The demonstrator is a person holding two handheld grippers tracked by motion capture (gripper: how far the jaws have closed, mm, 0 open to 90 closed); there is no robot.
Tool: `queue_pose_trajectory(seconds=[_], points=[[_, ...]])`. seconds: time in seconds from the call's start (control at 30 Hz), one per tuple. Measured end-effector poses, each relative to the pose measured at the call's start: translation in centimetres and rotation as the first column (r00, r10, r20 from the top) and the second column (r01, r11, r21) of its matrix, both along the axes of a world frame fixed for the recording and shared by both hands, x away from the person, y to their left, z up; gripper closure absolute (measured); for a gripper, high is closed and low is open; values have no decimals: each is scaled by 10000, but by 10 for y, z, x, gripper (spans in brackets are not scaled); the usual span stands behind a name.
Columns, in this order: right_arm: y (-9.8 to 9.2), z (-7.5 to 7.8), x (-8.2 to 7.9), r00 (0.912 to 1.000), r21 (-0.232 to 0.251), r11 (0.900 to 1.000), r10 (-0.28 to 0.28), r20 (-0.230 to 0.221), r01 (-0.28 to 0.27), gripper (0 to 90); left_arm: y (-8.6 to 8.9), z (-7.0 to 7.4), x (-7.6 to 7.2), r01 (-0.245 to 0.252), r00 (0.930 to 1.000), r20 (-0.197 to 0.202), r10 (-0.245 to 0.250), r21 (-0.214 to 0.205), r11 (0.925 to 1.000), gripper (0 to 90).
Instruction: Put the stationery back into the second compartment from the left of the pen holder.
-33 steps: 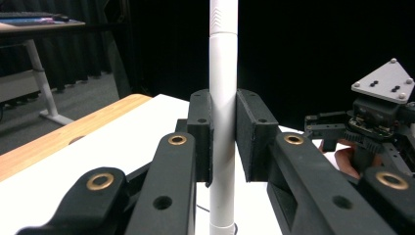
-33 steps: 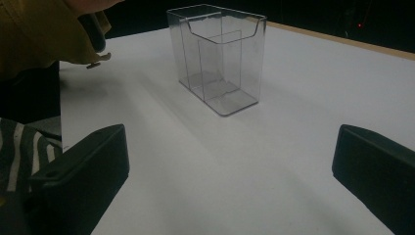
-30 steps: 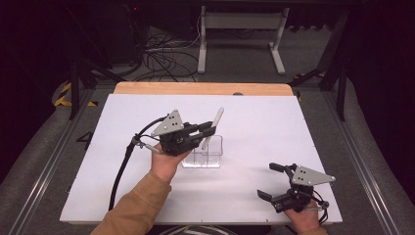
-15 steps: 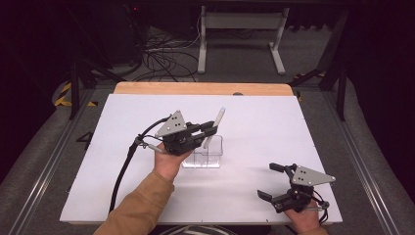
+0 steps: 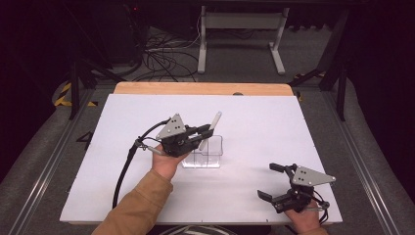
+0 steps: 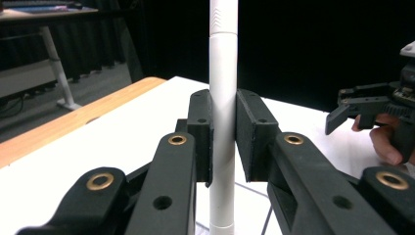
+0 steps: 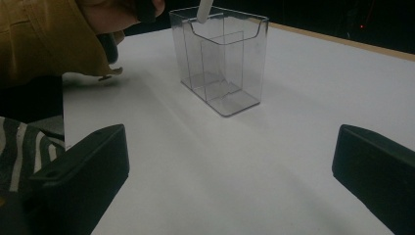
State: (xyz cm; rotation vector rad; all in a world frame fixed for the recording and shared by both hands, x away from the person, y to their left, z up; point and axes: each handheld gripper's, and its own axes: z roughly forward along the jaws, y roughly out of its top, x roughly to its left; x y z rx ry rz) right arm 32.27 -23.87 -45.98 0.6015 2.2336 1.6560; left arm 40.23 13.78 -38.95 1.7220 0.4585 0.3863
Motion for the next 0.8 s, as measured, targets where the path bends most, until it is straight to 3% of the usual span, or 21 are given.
queue_pose_trajectory(seconds=[0.67, 0.8], points=[[1, 0, 0, 10000, -6, 10000, 61, -7, -61, 11, 3, -15, 0, 202, 9990, -404, -171, 774, 9968, 781], [0, 0, 0, 10000, 12, 10000, 61, 7, -61, 11, 6, -18, 0, 204, 9984, -550, -162, 755, 9969, 781]])
